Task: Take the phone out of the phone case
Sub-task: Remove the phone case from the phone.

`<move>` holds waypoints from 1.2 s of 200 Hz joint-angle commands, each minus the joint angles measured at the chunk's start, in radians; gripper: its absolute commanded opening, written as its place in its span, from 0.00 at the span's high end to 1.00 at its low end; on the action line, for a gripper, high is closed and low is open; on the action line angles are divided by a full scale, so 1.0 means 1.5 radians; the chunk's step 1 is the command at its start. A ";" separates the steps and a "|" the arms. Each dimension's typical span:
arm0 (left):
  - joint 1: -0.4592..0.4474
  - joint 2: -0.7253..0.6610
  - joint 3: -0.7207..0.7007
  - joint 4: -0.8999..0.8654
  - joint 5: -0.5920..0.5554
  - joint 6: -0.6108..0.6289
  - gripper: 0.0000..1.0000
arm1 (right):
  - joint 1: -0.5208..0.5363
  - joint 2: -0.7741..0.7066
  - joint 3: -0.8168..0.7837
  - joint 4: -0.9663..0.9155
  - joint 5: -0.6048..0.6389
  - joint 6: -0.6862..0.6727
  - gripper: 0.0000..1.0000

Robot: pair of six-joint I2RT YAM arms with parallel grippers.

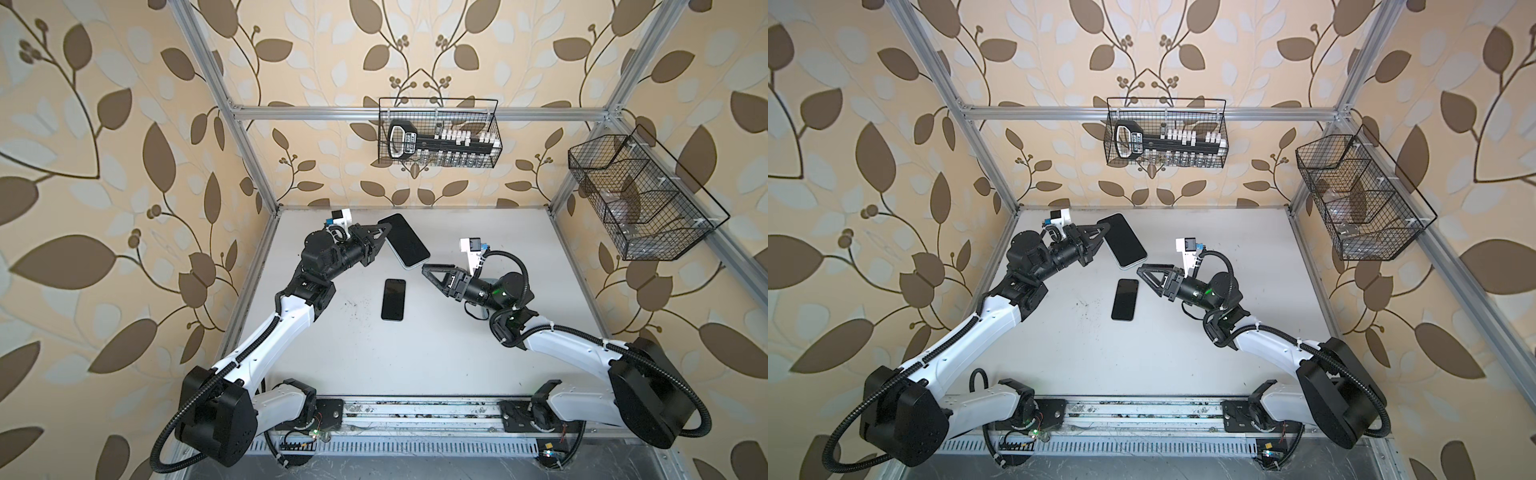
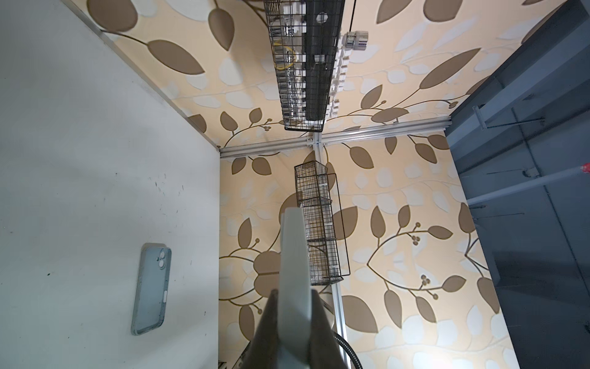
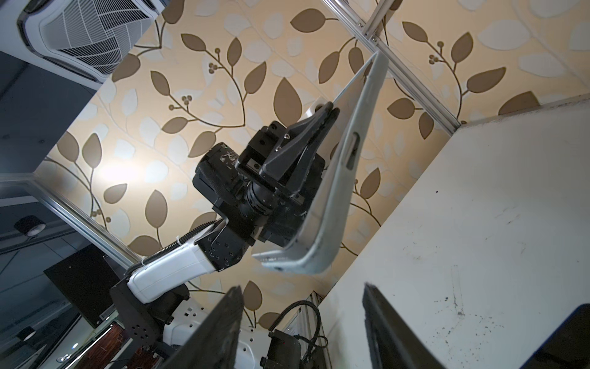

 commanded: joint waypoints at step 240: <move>-0.004 0.012 0.011 0.152 0.011 -0.070 1.00 | 0.015 0.071 0.048 0.101 0.016 0.045 0.48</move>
